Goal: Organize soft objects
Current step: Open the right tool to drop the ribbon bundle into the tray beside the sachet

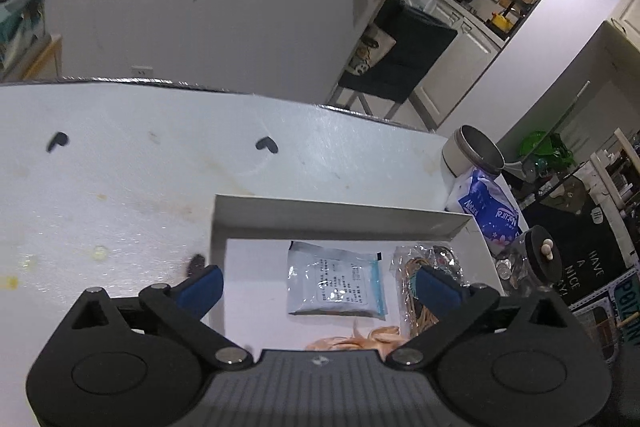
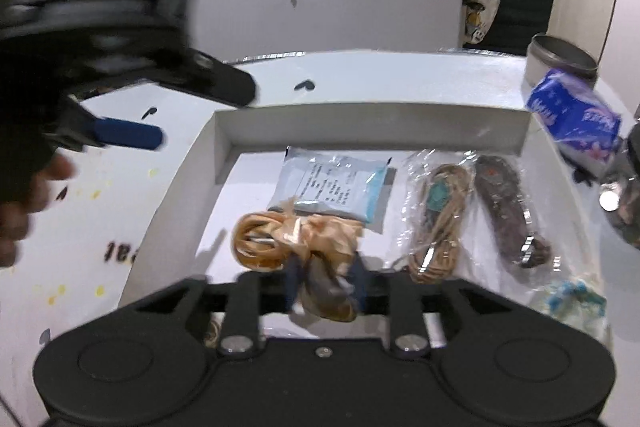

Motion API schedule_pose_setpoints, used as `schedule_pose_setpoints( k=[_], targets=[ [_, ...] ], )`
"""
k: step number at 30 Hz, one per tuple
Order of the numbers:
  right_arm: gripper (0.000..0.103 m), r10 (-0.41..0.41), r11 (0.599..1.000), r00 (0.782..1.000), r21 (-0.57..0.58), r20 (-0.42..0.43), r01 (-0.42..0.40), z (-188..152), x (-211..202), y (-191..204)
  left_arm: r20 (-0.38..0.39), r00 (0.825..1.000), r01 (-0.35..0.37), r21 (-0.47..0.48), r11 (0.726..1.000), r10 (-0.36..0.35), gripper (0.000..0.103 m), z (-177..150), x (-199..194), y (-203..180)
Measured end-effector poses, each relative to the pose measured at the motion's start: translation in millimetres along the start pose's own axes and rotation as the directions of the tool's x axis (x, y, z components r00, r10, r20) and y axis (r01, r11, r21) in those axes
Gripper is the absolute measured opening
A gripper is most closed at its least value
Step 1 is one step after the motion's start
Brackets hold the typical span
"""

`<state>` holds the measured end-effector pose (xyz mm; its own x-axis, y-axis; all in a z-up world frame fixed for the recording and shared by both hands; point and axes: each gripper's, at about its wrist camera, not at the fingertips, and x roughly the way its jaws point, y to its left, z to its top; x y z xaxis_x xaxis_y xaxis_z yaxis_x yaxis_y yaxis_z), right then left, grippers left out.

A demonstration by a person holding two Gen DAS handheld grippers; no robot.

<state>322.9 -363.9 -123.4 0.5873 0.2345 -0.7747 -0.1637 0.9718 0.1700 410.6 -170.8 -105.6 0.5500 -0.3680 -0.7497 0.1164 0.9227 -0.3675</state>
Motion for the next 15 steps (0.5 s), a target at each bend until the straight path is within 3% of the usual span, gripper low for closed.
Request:
schedule_pose_setpoints(
  k=[1, 3, 5, 10, 15],
  targets=[
    [0.053, 0.012, 1.0, 1.0, 0.009, -0.011, -0.012, -0.1, 3.6, -1.2, 0.009, 1.0, -0.006, 0.004, 1.0, 0.006, 0.101, -1.5, -5.0, -0.7],
    [0.061, 0.038, 0.999, 0.999, 0.022, -0.024, -0.038, -1.3, 4.6, -3.3, 0.024, 1.0, -0.01, 0.002, 1.0, 0.01, 0.102, -5.1, -14.0, -1.6],
    [0.083, 0.044, 0.999, 0.999, 0.02, -0.02, -0.044, -3.0, -1.0, -4.2, 0.037, 0.999, -0.012, 0.001, 1.0, 0.012, 0.103, -8.8, -21.4, -3.5],
    [0.095, 0.059, 0.998, 0.998, 0.016, 0.008, -0.059, -2.7, -19.7, -9.7, 0.062, 0.997, -0.049, 0.004, 0.999, 0.049, 0.103, -19.4, -34.9, -10.7],
    [0.099, 0.056, 0.998, 0.997, 0.005, 0.051, -0.057, -0.4, -40.1, -16.3, 0.083, 0.994, -0.076, 0.002, 0.997, 0.076, 0.103, -33.2, -48.6, -17.4]
  ],
)
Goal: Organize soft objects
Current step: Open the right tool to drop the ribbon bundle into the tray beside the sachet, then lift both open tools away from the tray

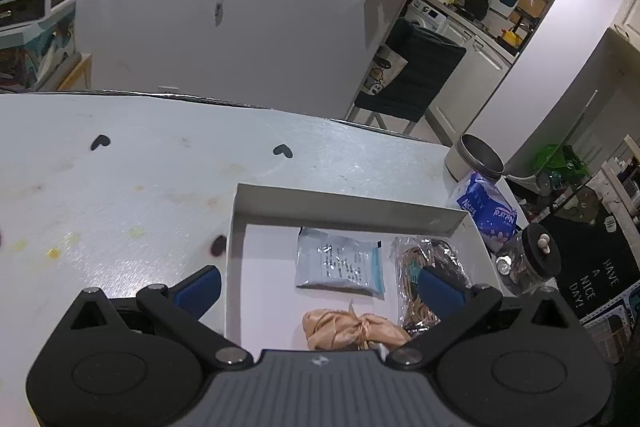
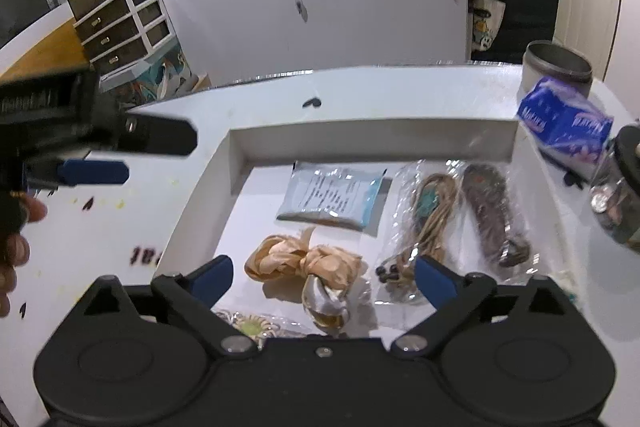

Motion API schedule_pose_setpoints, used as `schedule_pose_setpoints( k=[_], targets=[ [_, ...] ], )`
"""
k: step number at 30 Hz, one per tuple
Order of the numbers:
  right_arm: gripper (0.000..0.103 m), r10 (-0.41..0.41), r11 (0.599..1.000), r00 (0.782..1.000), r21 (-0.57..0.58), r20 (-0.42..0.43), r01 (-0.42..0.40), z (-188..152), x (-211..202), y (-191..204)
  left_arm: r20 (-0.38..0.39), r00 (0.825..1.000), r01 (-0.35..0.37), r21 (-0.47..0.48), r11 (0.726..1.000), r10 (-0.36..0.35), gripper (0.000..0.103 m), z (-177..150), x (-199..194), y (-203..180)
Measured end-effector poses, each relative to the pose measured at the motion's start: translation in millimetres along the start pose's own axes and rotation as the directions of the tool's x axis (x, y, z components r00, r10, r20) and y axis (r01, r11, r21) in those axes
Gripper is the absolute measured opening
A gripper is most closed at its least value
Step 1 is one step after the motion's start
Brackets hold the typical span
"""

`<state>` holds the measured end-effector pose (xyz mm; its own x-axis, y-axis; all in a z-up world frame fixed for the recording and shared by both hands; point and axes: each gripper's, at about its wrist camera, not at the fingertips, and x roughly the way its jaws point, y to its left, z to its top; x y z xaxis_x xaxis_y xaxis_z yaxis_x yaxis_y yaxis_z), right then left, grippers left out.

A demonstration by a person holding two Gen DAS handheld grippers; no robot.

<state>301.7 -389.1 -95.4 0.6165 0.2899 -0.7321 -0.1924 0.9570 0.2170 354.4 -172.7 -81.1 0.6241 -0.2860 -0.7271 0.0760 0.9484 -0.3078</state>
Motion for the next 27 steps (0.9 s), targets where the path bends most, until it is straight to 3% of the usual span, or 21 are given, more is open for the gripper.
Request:
schedule_pose_setpoints(
  k=[15, 22, 27],
  targets=[
    [0.103, -0.015, 0.999, 0.992, -0.033, 0.122, 0.019, 4.9, -68.7, -9.1, 0.075, 0.995, -0.074, 0.014, 0.997, 0.072, 0.103, -28.6, -57.6, -15.2],
    [0.103, -0.03, 0.999, 0.985, -0.037, 0.168, 0.037, -4.6, -102.6, -4.1, 0.119, 0.985, -0.132, 0.021, 0.991, 0.128, 0.103, -47.7, -89.3, -8.7],
    [0.103, -0.053, 0.998, 0.975, -0.008, 0.216, 0.056, -16.3, -129.0, 2.5, 0.123, 0.984, -0.133, 0.049, 0.99, 0.126, 0.103, -63.0, -108.3, 1.3]
  ],
)
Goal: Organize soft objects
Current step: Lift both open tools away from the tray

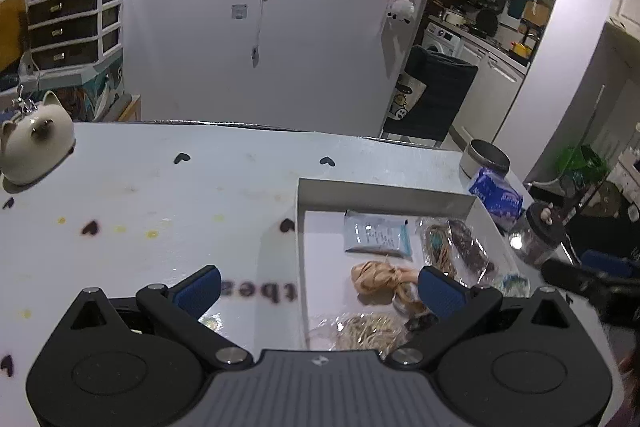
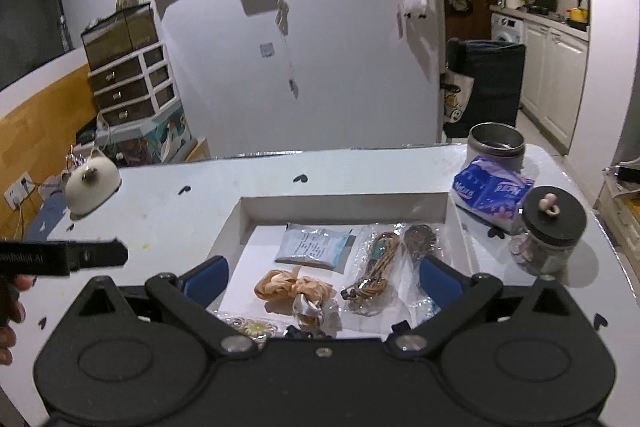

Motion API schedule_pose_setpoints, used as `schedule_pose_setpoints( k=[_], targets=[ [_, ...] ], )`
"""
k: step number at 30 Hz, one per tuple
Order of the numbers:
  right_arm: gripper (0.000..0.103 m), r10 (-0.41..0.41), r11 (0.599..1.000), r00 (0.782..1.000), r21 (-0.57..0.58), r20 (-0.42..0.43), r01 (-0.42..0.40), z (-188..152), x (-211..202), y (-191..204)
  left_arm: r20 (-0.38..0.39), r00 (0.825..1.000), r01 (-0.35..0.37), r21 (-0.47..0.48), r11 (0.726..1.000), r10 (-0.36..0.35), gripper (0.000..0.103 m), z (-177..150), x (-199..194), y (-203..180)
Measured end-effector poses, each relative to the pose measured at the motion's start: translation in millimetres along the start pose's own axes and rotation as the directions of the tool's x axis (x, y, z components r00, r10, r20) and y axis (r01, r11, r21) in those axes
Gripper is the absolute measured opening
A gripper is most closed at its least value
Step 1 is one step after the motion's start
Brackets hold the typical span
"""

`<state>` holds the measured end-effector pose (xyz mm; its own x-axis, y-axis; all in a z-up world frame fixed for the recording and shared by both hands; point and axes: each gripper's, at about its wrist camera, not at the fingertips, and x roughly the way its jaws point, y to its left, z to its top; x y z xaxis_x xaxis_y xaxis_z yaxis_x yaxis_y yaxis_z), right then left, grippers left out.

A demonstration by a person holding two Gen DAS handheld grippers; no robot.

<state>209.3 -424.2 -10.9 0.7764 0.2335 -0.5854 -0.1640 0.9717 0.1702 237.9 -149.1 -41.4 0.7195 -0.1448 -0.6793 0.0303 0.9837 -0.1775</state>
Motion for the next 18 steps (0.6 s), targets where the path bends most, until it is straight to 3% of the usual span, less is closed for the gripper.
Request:
schedule_pose_setpoints(
  k=[12, 18],
  targets=[
    [0.103, -0.081, 0.996, 0.994, 0.036, 0.074, 0.078, -35.1, -50.2, 28.5, 0.063, 0.998, 0.024, 0.123, 0.992, -0.032, 0.103, -32.6, -49.1, 14.7],
    [0.103, -0.103, 0.994, 0.99, 0.04, 0.099, 0.099, -53.4, -70.0, 41.9, 0.061, 0.997, 0.044, 0.121, 0.992, -0.052, 0.103, -52.7, -64.8, 21.3]
  ],
)
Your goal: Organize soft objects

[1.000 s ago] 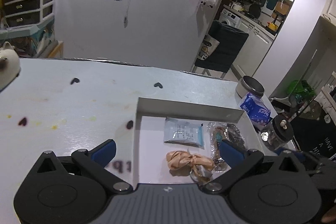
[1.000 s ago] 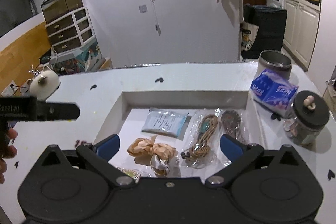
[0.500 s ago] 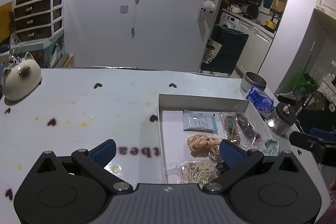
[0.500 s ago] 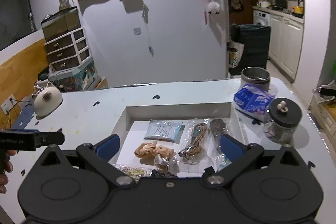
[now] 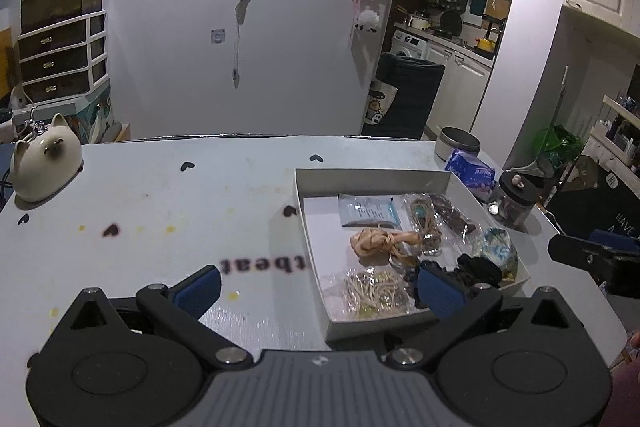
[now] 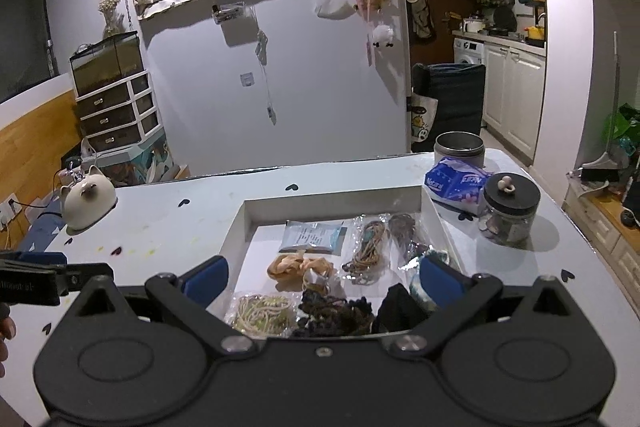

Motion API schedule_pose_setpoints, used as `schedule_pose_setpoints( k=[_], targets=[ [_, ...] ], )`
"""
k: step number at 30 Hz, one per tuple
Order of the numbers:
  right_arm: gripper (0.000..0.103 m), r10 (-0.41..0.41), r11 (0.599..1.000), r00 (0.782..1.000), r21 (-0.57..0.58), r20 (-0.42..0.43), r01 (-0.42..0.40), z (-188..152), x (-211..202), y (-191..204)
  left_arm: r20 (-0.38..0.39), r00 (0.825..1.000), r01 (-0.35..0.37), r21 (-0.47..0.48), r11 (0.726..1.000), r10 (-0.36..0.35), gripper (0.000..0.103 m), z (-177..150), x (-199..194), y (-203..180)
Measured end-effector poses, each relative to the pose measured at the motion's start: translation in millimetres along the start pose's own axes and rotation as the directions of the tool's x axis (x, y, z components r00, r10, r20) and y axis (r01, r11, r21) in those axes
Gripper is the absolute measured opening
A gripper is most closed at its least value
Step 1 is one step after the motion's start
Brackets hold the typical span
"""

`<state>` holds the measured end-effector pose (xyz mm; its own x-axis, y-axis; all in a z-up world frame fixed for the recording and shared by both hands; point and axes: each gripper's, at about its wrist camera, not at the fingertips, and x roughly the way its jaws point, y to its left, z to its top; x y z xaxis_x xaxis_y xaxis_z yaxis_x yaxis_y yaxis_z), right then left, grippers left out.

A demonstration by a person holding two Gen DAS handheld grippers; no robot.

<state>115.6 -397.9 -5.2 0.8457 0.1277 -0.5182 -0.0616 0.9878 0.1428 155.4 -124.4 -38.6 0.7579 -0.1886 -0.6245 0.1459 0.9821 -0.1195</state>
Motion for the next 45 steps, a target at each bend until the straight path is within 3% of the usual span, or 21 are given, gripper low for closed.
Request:
schedule_pose_setpoints(
  k=[21, 45],
  targets=[
    [0.103, 0.004, 0.999, 0.999, -0.037, 0.033, -0.003, -24.5, -67.4, -40.5, 0.032, 0.999, -0.033, -0.019, 0.999, 0.034, 0.103, -37.6, -49.4, -52.4],
    [0.103, 0.046, 0.997, 0.998, -0.067, 0.043, -0.043, -26.5, -78.5, -59.8, 0.048, 0.996, -0.074, -0.036, 0.997, 0.076, 0.103, -48.5, -64.8, -85.3]
  ],
)
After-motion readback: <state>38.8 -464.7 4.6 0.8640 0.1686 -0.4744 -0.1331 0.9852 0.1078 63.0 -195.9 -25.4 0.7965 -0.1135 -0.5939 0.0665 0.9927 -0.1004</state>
